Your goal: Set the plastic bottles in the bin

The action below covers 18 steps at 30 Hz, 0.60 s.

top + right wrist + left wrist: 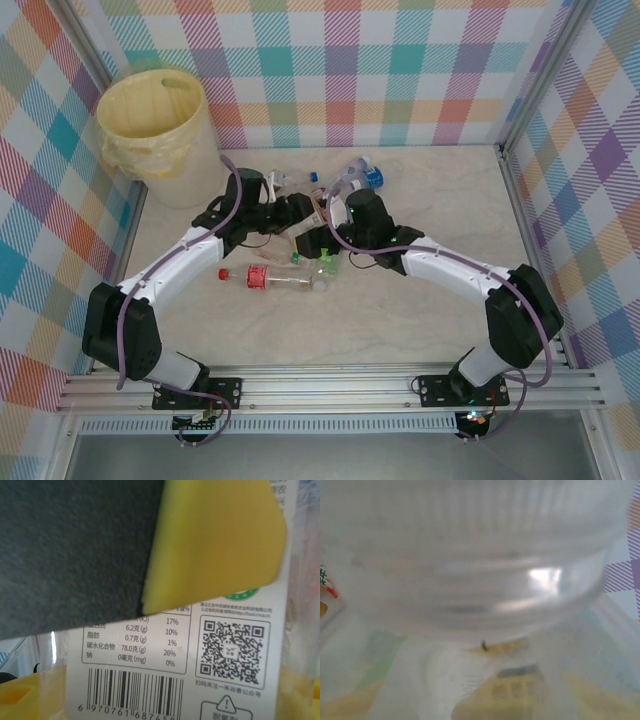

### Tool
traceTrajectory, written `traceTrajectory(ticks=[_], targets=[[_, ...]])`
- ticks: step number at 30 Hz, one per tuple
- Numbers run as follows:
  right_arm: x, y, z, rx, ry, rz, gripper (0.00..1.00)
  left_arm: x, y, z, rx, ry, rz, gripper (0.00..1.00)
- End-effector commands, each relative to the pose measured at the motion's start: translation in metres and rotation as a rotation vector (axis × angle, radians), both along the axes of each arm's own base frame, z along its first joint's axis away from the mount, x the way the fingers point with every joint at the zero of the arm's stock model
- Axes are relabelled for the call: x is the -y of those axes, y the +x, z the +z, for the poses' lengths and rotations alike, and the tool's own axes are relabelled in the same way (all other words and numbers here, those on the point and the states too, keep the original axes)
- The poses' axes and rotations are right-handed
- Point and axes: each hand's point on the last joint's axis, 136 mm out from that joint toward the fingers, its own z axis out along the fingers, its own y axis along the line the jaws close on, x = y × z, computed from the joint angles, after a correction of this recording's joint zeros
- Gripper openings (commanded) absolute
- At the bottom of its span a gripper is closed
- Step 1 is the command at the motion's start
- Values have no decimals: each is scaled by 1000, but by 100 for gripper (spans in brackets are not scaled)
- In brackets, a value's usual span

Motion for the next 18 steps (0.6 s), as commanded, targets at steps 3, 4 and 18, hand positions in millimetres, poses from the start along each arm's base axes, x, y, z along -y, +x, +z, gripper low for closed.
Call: traceTrajectory(ticks=[3,4,18], targets=[[-7,-8,25,84,18,86,86,-3,4,18,38,-29,30,58],[-3,-7,26,94,6,73,89,-6,6,19,40,-32,43,57],[52,4,71,270,-21,-185,100,-82,21,55,137,97,267,53]])
